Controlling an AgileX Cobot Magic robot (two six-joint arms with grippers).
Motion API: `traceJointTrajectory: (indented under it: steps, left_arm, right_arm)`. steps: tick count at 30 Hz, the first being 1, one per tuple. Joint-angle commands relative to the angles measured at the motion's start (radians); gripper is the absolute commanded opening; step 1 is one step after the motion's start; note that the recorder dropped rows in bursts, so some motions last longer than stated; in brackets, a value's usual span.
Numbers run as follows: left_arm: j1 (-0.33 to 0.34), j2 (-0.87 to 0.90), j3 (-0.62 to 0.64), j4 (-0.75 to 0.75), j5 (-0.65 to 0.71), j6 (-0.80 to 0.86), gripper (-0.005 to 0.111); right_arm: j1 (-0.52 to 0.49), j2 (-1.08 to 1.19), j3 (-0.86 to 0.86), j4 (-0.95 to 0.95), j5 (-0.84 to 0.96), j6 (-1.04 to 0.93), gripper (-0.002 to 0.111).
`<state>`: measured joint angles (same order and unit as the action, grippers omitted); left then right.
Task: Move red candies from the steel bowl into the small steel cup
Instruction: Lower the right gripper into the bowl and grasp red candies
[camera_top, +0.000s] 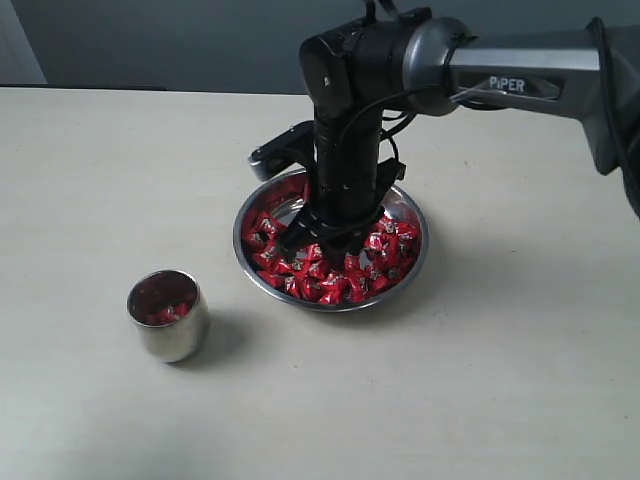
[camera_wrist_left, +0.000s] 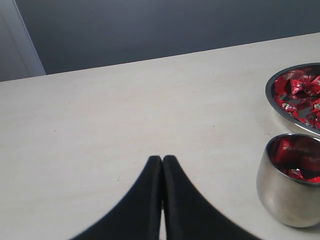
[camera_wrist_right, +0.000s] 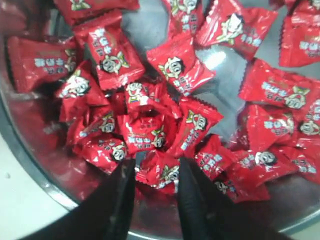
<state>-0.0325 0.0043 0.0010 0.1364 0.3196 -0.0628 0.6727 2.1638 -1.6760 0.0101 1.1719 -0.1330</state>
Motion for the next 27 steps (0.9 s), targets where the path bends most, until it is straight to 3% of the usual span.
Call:
traceJointTrajectory:
  steps: [1, 23, 27]
  left_arm:
    - [0.003, -0.004, -0.001, -0.003, -0.009, -0.005, 0.000]
    - [0.003, -0.004, -0.001, -0.003, -0.009, -0.005, 0.000]
    - [0.003, -0.004, -0.001, -0.003, -0.009, -0.005, 0.000]
  right_arm:
    - [-0.004, 0.025, 0.002, -0.003, 0.010, -0.015, 0.030]
    - [-0.004, 0.068, 0.002, -0.041, 0.031, -0.015, 0.030]
    - [-0.004, 0.076, 0.002, -0.053, 0.031, -0.015, 0.025]
